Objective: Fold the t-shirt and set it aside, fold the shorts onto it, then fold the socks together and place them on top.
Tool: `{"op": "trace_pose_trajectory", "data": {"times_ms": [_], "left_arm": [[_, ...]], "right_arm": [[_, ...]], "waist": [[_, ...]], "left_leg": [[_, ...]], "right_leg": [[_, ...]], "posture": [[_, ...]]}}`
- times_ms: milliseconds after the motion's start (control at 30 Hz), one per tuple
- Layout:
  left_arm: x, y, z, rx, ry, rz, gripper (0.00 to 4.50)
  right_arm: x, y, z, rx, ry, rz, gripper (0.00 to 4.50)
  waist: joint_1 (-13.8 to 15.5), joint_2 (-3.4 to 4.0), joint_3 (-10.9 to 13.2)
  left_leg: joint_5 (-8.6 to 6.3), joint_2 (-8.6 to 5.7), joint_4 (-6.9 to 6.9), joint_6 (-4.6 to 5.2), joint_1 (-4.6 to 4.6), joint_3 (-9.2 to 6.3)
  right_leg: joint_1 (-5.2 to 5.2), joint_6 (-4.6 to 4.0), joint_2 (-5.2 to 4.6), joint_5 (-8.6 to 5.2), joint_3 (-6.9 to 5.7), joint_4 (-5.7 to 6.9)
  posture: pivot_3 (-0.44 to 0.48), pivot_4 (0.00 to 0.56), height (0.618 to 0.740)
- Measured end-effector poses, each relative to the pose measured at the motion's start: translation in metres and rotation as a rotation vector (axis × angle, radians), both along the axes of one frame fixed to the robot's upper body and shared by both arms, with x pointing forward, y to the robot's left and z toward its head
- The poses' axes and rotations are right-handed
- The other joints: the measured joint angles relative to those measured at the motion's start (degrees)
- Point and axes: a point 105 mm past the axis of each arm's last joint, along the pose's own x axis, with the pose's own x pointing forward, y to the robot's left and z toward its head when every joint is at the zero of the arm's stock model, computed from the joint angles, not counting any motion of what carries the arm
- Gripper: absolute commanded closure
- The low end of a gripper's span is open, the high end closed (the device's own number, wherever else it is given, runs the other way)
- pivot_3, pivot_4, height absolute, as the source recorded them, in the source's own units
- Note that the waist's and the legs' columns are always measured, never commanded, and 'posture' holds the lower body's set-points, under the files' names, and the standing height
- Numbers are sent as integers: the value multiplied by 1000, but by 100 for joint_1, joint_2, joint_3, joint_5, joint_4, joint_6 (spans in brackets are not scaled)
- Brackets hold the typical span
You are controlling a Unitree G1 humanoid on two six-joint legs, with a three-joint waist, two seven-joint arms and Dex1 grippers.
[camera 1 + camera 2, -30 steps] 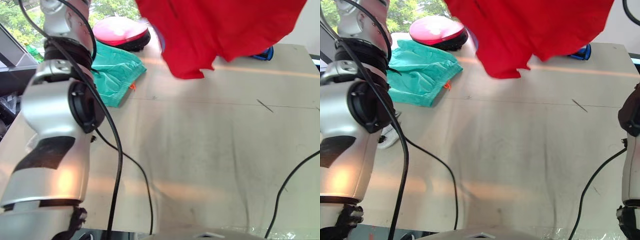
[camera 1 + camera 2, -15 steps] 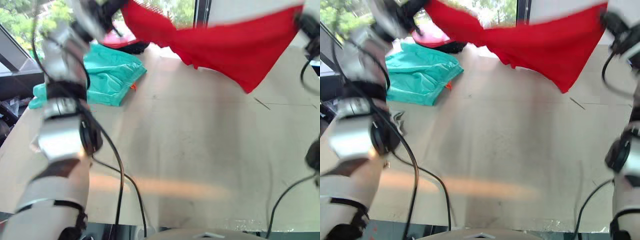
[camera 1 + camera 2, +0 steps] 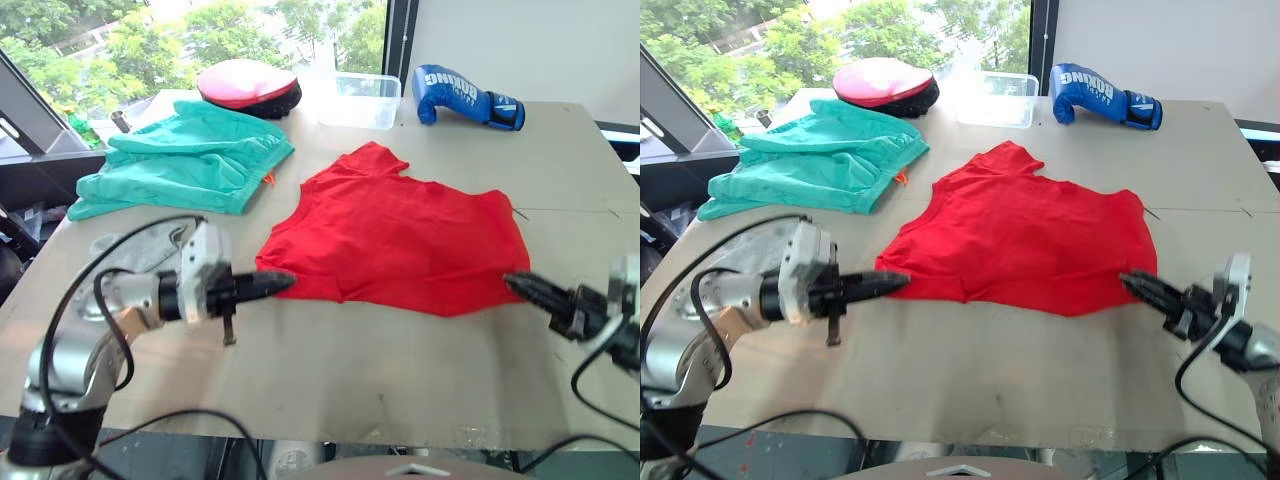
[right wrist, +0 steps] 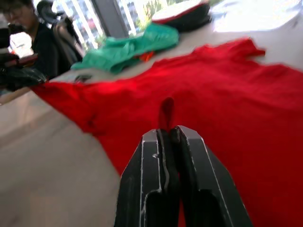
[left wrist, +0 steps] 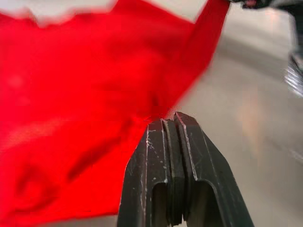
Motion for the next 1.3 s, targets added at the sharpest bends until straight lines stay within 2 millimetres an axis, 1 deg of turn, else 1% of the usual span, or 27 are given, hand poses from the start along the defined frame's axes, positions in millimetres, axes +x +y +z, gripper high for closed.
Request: {"op": "trace_pose_trajectory", "data": {"times_ms": [33,67,100,167,233,367,433,533,667,733,833,933,1033,1067,1133,1233,1300], "left_arm": [[-9,2,-4,23,38,-31,4500],[-12,2,-4,33,46,-41,4500],[-19,5,-6,60,65,-73,4500],[-27,10,-7,94,75,-113,4500],[-24,15,-6,105,48,-114,4500],[-1,34,-7,107,-43,-26,4500],[12,42,-10,94,-89,23,4500],[20,46,-17,97,-115,37,4500],[18,45,-21,104,-123,8,4500],[16,42,-23,103,-117,-19,4500],[15,41,-24,103,-114,-33,4500],[6,41,-26,106,-76,-74,4500],[-3,40,-27,92,-38,-128,4500],[-5,39,-26,84,-37,-141,4500],[-2,35,-19,56,-53,-160,4500],[16,27,2,-9,-147,-148,4500],[36,22,19,-68,-228,-107,4500]], "right_arm": [[-15,4,-11,-12,30,28,4424],[-19,5,-14,-13,32,37,4424],[-31,7,-20,-9,38,45,4424],[-45,7,-27,1,57,31,4424],[-52,4,-33,-14,53,0,4424],[-66,-5,-45,-98,14,-67,4424],[-73,-10,-51,-161,-32,-89,4424],[-85,-16,-61,-270,-101,-73,4424],[-93,-15,-64,-302,-176,-52,4424],[-103,-7,-66,-313,-217,25,4424],[-112,-1,-67,-322,-233,96,4424],[-127,7,-69,-348,-244,225,4424],[-129,14,-65,-354,-284,273,4424],[-127,16,-63,-356,-301,272,4424],[-118,19,-53,-358,-366,237,4424],[-107,22,-40,-331,-434,162,4424],[-99,19,-35,-279,-432,36,4424]], "waist": [[3,-4,-4],[5,-5,-6],[7,-6,-7],[7,-6,-11],[7,-8,-15],[36,-16,-23],[65,-25,-30],[73,-47,-43],[90,-48,-44],[119,-48,-44],[129,-48,-44],[128,-50,-47],[128,-51,-49],[131,-50,-49],[143,-53,-51],[195,-54,-58],[250,-57,-62]], "left_leg": [[0,2,0,0,1,-4],[-1,2,0,-1,0,-3],[-1,3,-1,-2,0,-3],[-5,3,-4,-7,0,-2],[-15,3,-6,-25,0,-1],[-17,1,-12,-27,-4,-5],[-17,0,-22,-27,-7,-3],[-5,1,-40,-5,-6,4],[-4,2,-52,-4,-5,6],[-4,2,-54,-4,-5,4],[-7,2,-55,-9,-4,4],[-6,2,-61,-8,-4,4],[-8,3,-68,-13,-3,3],[-14,2,-68,-24,-3,3],[-17,2,-68,-28,-5,3],[-16,-1,-68,-28,-6,4],[-2,-1,-68,-4,-7,1]], "right_leg": [[1,-2,-1,-1,-2,-1],[-1,-3,-2,-2,-3,-1],[-2,-6,-3,-4,-1,-1],[-4,-15,-7,-9,-2,-1],[-8,-16,-8,-10,0,-2],[-14,-34,-13,-20,11,-6],[-18,-36,-12,-21,10,-16],[-19,-36,-9,-20,-3,-32],[-18,-36,-11,-20,0,-38],[-18,-37,-13,-20,6,-39],[-18,-38,-17,-20,17,-43],[-17,-38,-21,-21,16,-49],[-17,-39,-25,-21,14,-53],[-17,-40,-27,-21,12,-53],[-17,-40,-32,-21,7,-53],[-9,-39,-42,-21,-12,-59],[0,-39,-41,-21,-28,-67]], "posture": [[0,150,735],[0,150,735],[0,150,735],[0,150,735],[0,150,735],[0,150,735],[0,150,735],[0,150,735],[0,150,735],[0,150,735],[0,150,735],[0,150,735],[0,150,735],[0,150,735],[0,150,735],[0,150,735],[0,150,735]]}}
